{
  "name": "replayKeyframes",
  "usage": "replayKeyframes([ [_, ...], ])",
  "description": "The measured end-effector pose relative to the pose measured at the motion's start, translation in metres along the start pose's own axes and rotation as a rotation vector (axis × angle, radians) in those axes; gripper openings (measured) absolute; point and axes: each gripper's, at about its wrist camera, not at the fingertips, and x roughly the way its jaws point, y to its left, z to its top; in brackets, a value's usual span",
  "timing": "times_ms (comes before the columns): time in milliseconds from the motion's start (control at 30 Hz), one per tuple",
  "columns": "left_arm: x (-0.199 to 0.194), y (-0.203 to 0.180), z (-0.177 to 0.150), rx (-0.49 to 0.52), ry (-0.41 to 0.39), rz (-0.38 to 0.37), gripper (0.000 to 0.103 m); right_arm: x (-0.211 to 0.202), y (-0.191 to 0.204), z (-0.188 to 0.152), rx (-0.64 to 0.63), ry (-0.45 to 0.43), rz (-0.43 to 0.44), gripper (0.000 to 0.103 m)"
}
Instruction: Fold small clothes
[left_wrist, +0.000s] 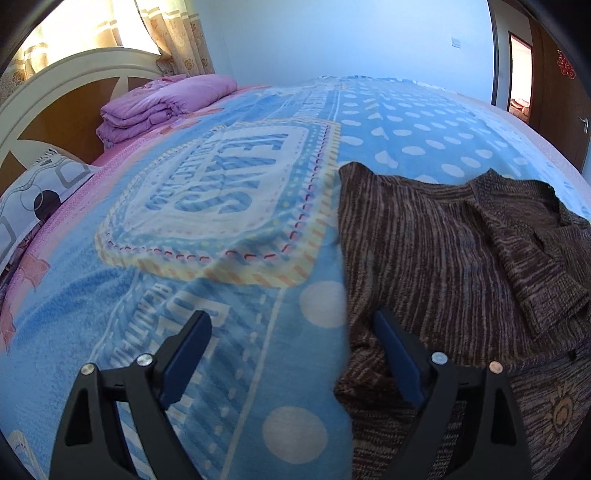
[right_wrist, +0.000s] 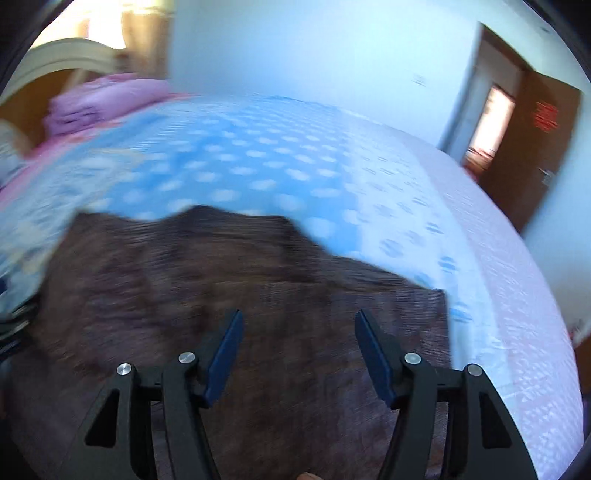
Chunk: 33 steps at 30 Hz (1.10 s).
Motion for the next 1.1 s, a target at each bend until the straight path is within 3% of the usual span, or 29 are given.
replayKeyframes([
  [67, 0.000, -0.001, 0.000, 0.006, -0.003, 0.007, 0.092, -0.006, 0.037, -0.002, -0.087, -0.018, 0.102, 0.064],
  [167, 0.000, -0.002, -0.001, 0.009, -0.003, 0.012, 0.093, 0.008, 0.080, -0.003, -0.178, 0.017, 0.142, 0.064],
  [233, 0.001, -0.001, 0.000, 0.008, -0.001, 0.012, 0.093, 0.027, 0.092, -0.004, -0.191, 0.076, 0.137, 0.045],
  [267, 0.001, -0.001, -0.001, 0.008, -0.001, 0.012, 0.093, 0.031, 0.092, -0.005, -0.192, 0.087, 0.121, 0.043],
  [300, 0.001, -0.002, -0.001, 0.008, -0.001, 0.014, 0.093, 0.030, 0.083, -0.002, -0.172, 0.070, 0.091, 0.037],
  [333, 0.001, -0.002, -0.001, 0.008, -0.001, 0.014, 0.093, 0.030, 0.074, 0.001, -0.151, 0.068, 0.042, 0.024],
  [533, 0.002, 0.000, -0.001, -0.003, 0.002, 0.000, 0.094, 0.025, -0.034, 0.024, 0.103, 0.057, -0.152, 0.023],
  [633, 0.002, 0.001, -0.001, -0.007, 0.003, -0.005, 0.094, 0.014, -0.056, 0.019, 0.196, 0.062, -0.046, 0.024],
  [700, 0.001, 0.001, -0.001, -0.006, 0.002, -0.004, 0.094, 0.004, -0.049, 0.013, 0.187, 0.054, 0.035, 0.028],
  [800, 0.001, 0.001, -0.001, -0.006, 0.002, -0.003, 0.094, 0.001, -0.023, -0.001, 0.160, 0.090, 0.240, 0.031],
  [933, 0.001, 0.001, -0.001, -0.009, 0.005, -0.008, 0.094, 0.001, 0.011, -0.023, 0.065, 0.112, 0.219, 0.031],
  [967, 0.001, 0.002, -0.002, -0.013, 0.008, -0.011, 0.095, 0.001, 0.015, -0.031, 0.041, 0.128, 0.185, 0.026],
  [1000, 0.001, 0.004, -0.002, -0.019, 0.010, -0.013, 0.097, 0.000, 0.015, -0.038, 0.049, 0.137, 0.191, 0.012],
  [1100, 0.000, 0.008, -0.004, -0.038, 0.019, -0.036, 0.097, -0.012, 0.008, -0.051, 0.062, 0.137, 0.204, 0.011],
])
